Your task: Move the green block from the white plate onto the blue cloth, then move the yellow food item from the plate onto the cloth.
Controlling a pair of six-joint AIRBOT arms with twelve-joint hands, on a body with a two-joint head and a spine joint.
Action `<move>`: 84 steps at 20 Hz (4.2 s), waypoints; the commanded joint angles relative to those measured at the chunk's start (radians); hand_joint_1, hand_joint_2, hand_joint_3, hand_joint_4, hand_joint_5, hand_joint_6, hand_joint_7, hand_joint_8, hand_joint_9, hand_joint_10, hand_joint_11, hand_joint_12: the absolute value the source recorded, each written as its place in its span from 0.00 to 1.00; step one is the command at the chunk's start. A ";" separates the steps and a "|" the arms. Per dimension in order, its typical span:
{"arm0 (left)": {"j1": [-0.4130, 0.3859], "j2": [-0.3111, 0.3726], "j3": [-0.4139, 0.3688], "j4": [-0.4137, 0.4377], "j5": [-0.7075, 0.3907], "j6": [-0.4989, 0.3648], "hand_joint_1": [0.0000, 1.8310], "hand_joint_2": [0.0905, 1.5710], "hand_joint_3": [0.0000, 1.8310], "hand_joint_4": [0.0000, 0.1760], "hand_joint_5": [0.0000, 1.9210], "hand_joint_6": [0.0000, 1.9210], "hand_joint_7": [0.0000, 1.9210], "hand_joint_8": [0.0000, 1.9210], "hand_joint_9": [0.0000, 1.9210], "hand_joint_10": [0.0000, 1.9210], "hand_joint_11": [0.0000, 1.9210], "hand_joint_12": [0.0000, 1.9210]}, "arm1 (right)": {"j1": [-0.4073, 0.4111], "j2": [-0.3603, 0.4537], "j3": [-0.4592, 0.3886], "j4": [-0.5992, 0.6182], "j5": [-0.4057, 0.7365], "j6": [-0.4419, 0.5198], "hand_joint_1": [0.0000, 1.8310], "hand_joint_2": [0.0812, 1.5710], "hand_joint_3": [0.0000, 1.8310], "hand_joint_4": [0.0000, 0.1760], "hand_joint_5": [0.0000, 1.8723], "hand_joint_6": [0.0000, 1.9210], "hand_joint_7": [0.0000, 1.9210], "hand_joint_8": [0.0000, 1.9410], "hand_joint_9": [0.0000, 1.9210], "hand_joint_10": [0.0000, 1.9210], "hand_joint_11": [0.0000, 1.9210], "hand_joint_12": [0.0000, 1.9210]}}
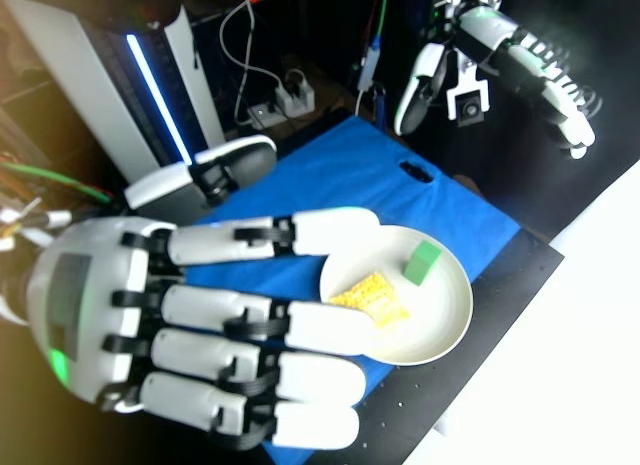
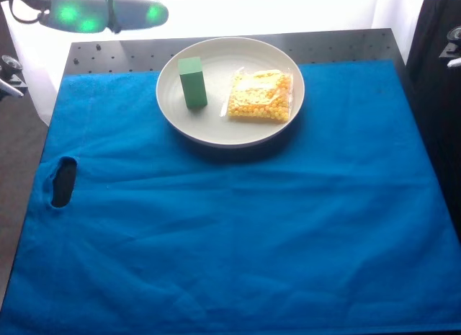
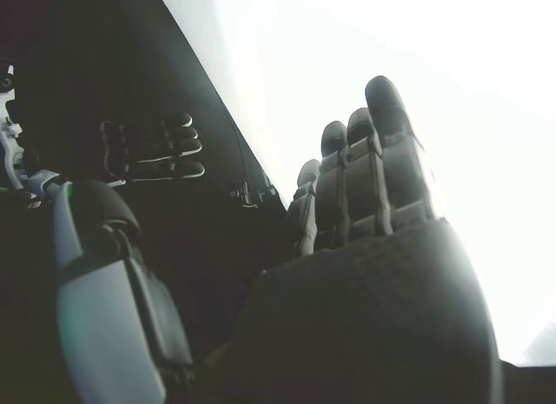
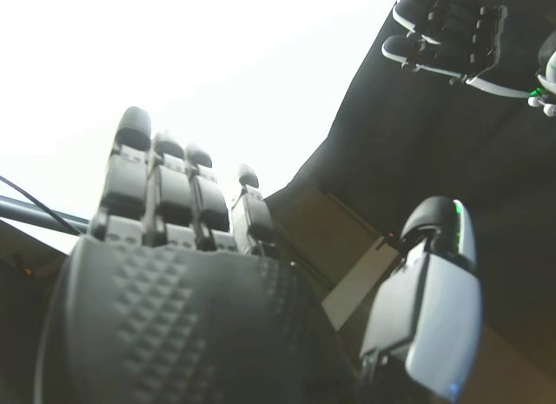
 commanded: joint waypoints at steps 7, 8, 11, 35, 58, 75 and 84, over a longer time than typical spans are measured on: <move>-0.017 -0.003 -0.002 0.010 -0.099 -0.007 0.21 0.57 0.00 0.55 0.09 0.00 0.14 0.00 0.13 0.00 0.00 0.15 | 0.013 -0.009 0.001 0.007 0.119 0.005 0.19 0.59 0.00 0.71 0.12 0.00 0.17 0.00 0.17 0.01 0.00 0.50; -0.019 -0.003 -0.002 0.012 -0.095 -0.008 0.19 0.58 0.00 0.56 0.08 0.00 0.15 0.00 0.14 0.00 0.02 0.15 | 0.013 -0.009 0.001 0.006 0.119 0.005 0.18 0.58 0.00 0.65 0.12 0.00 0.18 0.00 0.17 0.00 0.00 0.48; -0.033 -0.003 0.015 0.028 -0.075 -0.031 0.25 0.56 0.00 0.40 0.11 0.00 0.14 0.00 0.13 0.00 0.08 0.07 | 0.013 -0.009 0.001 0.004 0.119 0.005 0.18 0.61 0.00 0.45 0.11 0.00 0.18 0.00 0.17 0.00 0.00 0.54; -0.328 -0.158 0.162 0.732 0.472 -0.329 0.49 0.51 0.00 0.00 0.21 0.00 0.19 0.00 0.22 0.00 0.24 0.07 | 0.009 -0.053 -0.015 -0.056 0.118 0.005 0.22 0.56 0.00 0.12 0.16 0.00 0.18 0.00 0.19 0.00 0.01 0.50; -0.177 -0.346 0.337 0.644 0.540 -0.329 0.44 0.48 0.00 0.00 0.24 0.00 0.32 0.01 0.33 0.01 0.27 0.09 | 0.009 -0.067 -0.023 -0.060 0.118 0.005 0.23 0.59 0.00 0.24 0.19 0.00 0.20 0.00 0.22 0.00 0.00 0.64; -0.138 -0.394 0.375 0.642 0.549 -0.329 0.57 0.61 0.00 0.00 0.52 0.01 0.44 0.01 0.52 0.09 0.37 0.52 | 0.009 -0.067 -0.032 -0.060 0.119 0.005 0.22 0.61 0.00 0.18 0.19 0.00 0.23 0.00 0.23 0.00 0.00 0.57; -0.124 -0.417 0.412 0.595 0.554 -0.329 0.68 0.67 0.00 0.00 0.52 0.42 0.56 0.42 0.66 0.18 0.52 0.48 | 0.009 -0.067 -0.033 -0.061 0.119 0.005 0.19 0.56 0.00 0.14 0.17 0.00 0.17 0.00 0.16 0.00 0.00 0.42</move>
